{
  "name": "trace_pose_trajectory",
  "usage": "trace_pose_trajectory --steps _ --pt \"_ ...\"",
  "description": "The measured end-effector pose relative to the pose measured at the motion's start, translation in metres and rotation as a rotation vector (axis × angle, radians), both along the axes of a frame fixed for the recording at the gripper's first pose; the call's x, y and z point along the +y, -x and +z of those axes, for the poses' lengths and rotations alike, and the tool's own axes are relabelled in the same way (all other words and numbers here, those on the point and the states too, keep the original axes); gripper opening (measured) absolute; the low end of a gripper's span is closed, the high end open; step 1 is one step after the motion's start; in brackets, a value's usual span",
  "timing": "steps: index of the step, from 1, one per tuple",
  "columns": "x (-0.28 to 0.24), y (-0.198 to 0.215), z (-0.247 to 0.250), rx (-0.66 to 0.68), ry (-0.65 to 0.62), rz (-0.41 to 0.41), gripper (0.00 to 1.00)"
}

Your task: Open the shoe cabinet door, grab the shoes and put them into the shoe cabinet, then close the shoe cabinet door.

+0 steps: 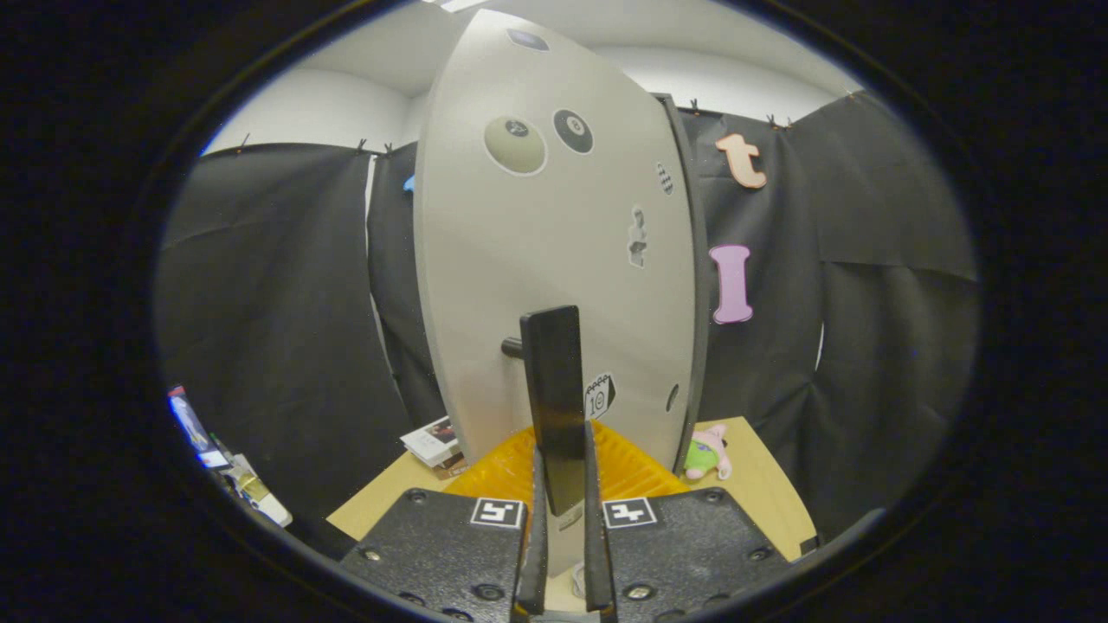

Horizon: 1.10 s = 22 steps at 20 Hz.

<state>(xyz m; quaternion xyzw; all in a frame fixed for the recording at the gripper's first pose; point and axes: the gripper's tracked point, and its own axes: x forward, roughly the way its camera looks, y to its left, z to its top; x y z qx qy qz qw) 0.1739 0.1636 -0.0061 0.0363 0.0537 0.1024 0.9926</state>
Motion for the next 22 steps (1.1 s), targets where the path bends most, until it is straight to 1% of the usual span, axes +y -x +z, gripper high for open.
trace_pose_trajectory --steps 2,6,9,13,17,18,20,22 --pt "-0.008 0.004 0.0 -0.002 0.007 -0.007 0.18" --pt "-0.034 0.006 -0.001 -0.007 0.025 -0.047 0.13" --pt "-0.051 0.007 0.0 -0.011 0.042 -0.079 0.07" --pt "-0.064 0.006 0.001 -0.01 0.047 -0.077 0.04" --pt "-0.077 0.004 0.0 -0.016 0.042 -0.099 0.04" --pt "-0.078 0.002 0.0 -0.016 0.042 -0.096 0.04" --pt "-0.071 0.004 0.0 -0.009 0.01 -0.055 0.04" --pt "-0.067 0.004 0.001 -0.018 0.019 -0.036 0.04"
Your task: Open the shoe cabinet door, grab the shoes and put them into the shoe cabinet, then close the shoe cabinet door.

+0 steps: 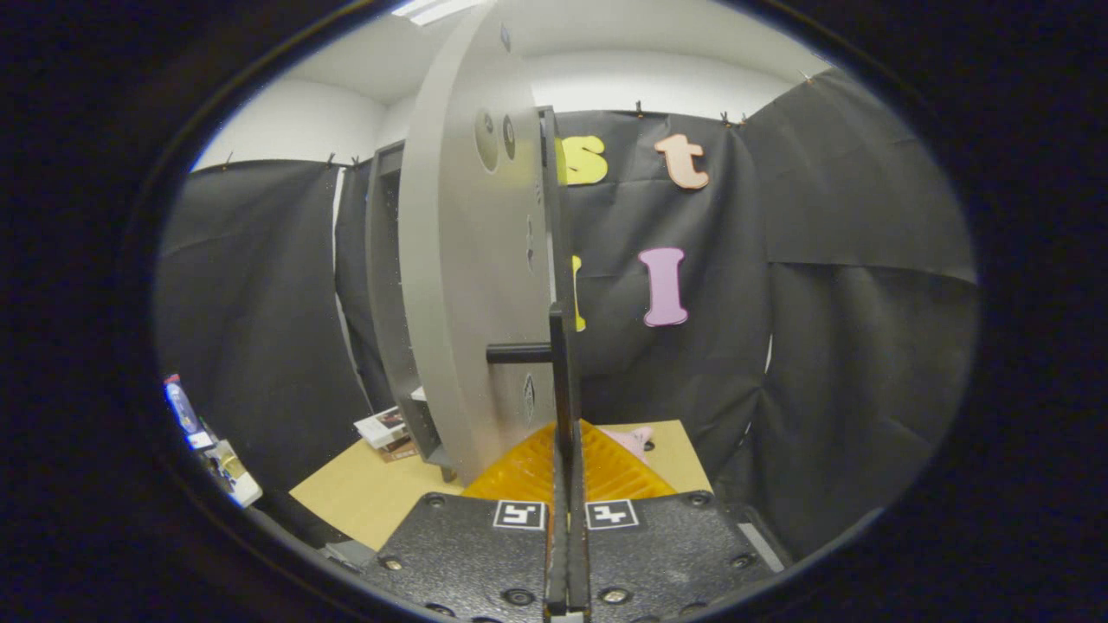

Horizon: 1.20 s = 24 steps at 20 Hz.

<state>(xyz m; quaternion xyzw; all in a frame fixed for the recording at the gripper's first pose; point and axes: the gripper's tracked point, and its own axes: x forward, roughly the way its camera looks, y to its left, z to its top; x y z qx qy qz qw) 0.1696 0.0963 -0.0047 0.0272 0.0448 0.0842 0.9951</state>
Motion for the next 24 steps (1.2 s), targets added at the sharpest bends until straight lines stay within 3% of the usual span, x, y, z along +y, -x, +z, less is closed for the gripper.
trace_pose_trajectory --steps 9,13,14,17,18,21,24 --pt "-0.002 0.003 -0.011 0.016 -0.029 0.0 0.04" --pt "-0.024 0.023 -0.03 0.053 -0.005 -0.088 0.07" --pt "-0.027 0.032 -0.039 0.061 -0.01 -0.112 0.12" --pt "-0.026 0.055 -0.053 0.058 -0.003 -0.167 0.67" --pt "-0.025 0.064 -0.055 0.049 0.008 -0.19 0.76" --pt "-0.004 0.082 -0.059 0.015 0.044 -0.232 0.92" --pt "0.037 0.085 -0.08 0.025 0.095 -0.219 0.97"
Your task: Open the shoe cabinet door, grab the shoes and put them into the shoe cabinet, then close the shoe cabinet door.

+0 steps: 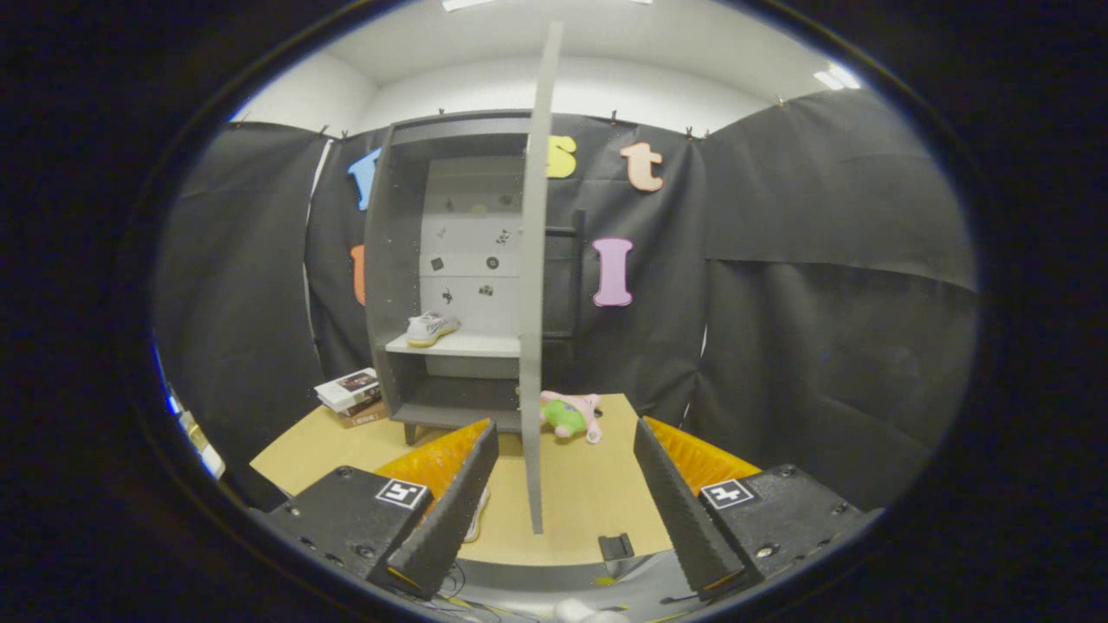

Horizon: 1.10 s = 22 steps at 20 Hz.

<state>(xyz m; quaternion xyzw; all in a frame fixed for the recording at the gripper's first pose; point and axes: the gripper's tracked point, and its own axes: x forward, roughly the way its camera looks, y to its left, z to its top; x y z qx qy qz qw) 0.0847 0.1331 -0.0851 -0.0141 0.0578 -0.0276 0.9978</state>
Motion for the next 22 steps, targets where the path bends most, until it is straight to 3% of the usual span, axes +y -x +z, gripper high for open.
trace_pose_trajectory --steps 6,13,20,22 --pt "0.097 -0.025 -0.084 0.129 -0.043 0.113 1.0" --pt "0.157 -0.072 -0.184 0.281 -0.095 0.207 1.0" --pt "0.209 -0.142 -0.281 0.427 -0.097 0.27 0.99" --pt "0.213 -0.161 -0.308 0.473 -0.083 0.246 1.0"
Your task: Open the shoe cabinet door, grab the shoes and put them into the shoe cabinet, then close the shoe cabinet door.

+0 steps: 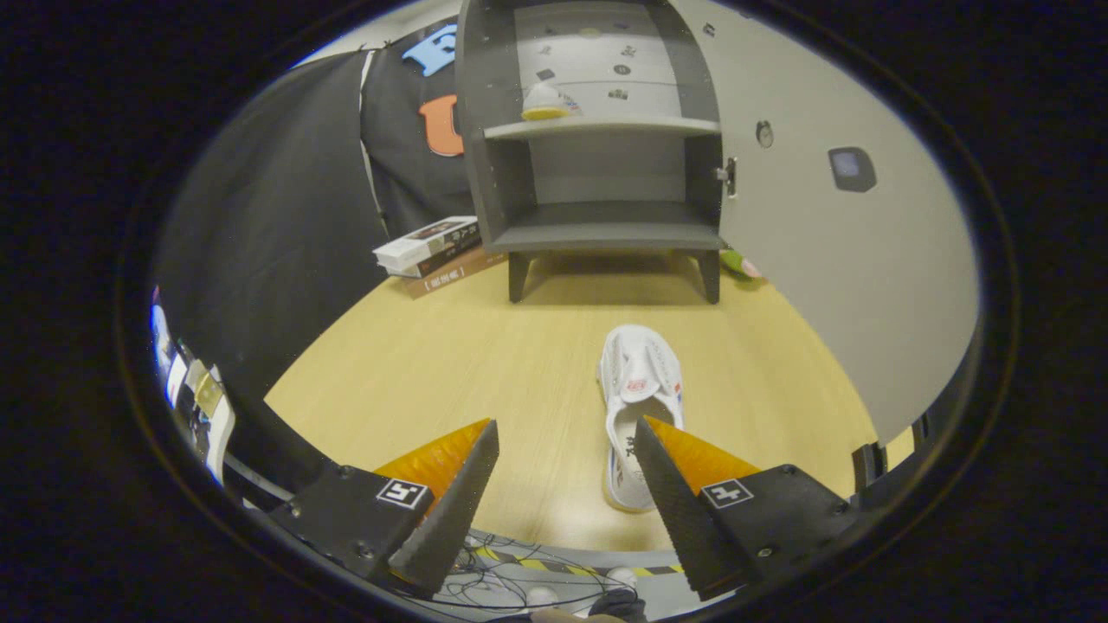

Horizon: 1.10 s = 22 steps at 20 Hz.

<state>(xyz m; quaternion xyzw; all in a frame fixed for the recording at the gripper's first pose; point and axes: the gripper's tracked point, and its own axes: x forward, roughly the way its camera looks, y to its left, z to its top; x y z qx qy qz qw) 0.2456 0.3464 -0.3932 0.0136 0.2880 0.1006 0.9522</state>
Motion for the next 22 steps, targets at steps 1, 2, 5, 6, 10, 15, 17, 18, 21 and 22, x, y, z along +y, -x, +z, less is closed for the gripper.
trace_pose_trajectory --steps 1,2,5,6,10,15,17,18,21,22 --pt "0.0 -0.008 -0.009 0.019 0.002 -0.016 1.0" --pt "0.0 -0.015 -0.017 0.036 -0.003 -0.031 1.0" --pt "-0.005 -0.038 -0.034 0.06 0.011 -0.063 0.99" --pt "-0.005 -0.045 -0.036 0.061 0.015 -0.067 0.99" --pt "-0.003 -0.077 -0.043 0.032 0.011 -0.071 0.99" --pt "0.001 -0.1 -0.042 -0.038 -0.009 0.001 0.99" --pt "0.013 -0.104 -0.045 -0.026 -0.043 0.063 0.98" --pt "0.012 -0.106 -0.046 -0.03 -0.03 0.076 0.98" --pt "0.006 -0.116 -0.044 -0.041 -0.022 0.066 0.8" --pt "-0.001 -0.119 -0.045 -0.04 -0.02 0.037 0.72"
